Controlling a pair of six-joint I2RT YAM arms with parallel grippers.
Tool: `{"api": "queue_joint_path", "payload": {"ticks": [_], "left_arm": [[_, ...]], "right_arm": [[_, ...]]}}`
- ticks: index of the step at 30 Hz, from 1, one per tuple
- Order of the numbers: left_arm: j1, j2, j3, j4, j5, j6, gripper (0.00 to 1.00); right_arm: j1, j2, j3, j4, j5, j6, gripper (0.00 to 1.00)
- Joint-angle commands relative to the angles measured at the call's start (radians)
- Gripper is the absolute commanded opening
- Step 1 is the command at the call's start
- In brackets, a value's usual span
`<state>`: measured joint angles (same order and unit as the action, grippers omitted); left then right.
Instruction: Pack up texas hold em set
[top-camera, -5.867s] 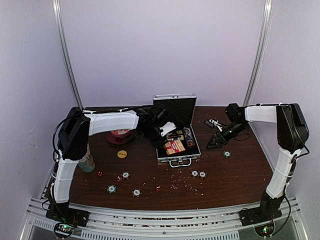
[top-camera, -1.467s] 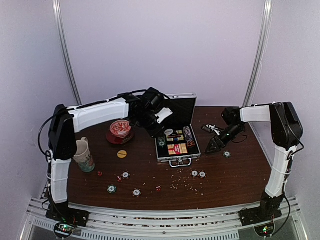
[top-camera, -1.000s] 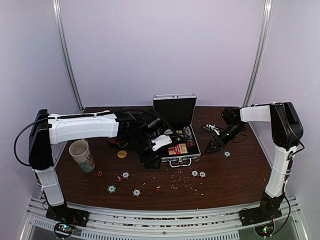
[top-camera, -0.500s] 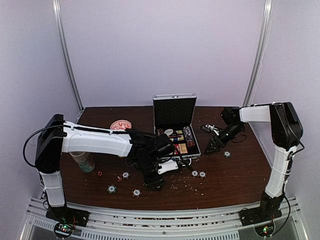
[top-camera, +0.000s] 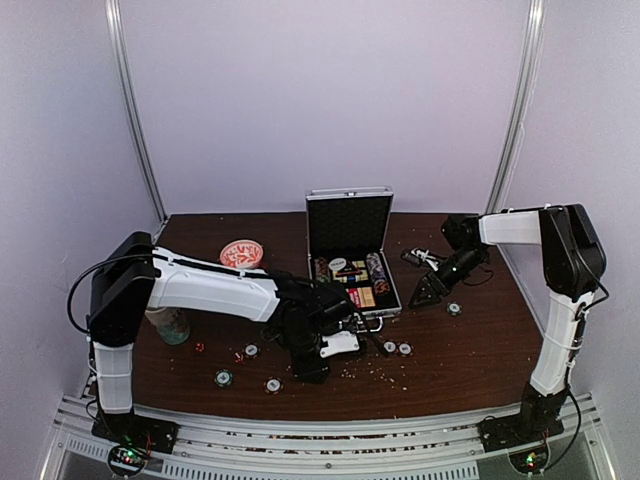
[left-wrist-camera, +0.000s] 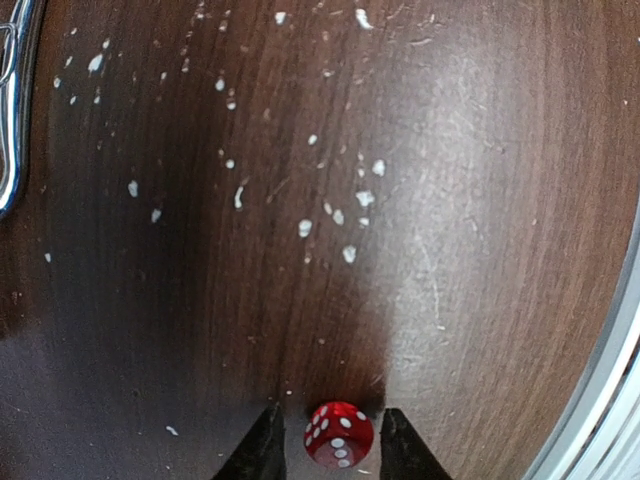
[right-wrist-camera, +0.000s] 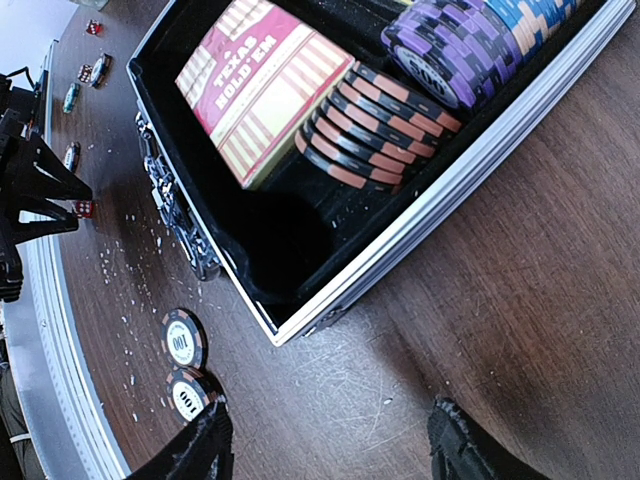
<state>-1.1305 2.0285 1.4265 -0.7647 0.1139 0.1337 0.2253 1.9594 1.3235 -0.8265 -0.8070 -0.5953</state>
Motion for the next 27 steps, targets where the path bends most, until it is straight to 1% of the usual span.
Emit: {"api": "queue_joint_path", "payload": {"ticks": [1,8,10,13,15,20,23,27], "left_arm": [[0.001,0.015,-0.006,0.024,-0.004,0.022,0.30],[0.001,0.011,-0.027,0.023,-0.010,0.017,0.21],[0.001,0.006,-0.031,0.019,-0.014,0.013,0.16],[0.001,0.001,-0.013,0.008,-0.020,0.001,0.14],[0.002,-0.011,0.015,0.007,-0.026,-0.010,0.12],[0.034,-0.037,0.122,0.054,-0.104,-0.084,0.11],[0.069,-0.017,0.194,0.110,-0.120,-0.126,0.12],[0.108,0.052,0.312,0.150,-0.172,-0.167,0.12]], "right_arm": [[0.008,-0.010,0.014,-0.005,0.009,-0.002,0.68],[0.008,-0.010,0.016,-0.007,0.009,-0.001,0.68],[0.008,-0.011,0.016,-0.007,0.009,-0.001,0.68],[0.008,-0.012,0.015,-0.007,0.006,0.001,0.68],[0.008,-0.011,0.015,-0.008,0.002,0.001,0.68],[0.008,-0.017,0.017,-0.009,0.002,-0.001,0.68],[0.008,-0.015,0.017,-0.008,-0.001,-0.001,0.68],[0.008,-0.015,0.017,-0.011,-0.003,-0.001,0.68]]}}
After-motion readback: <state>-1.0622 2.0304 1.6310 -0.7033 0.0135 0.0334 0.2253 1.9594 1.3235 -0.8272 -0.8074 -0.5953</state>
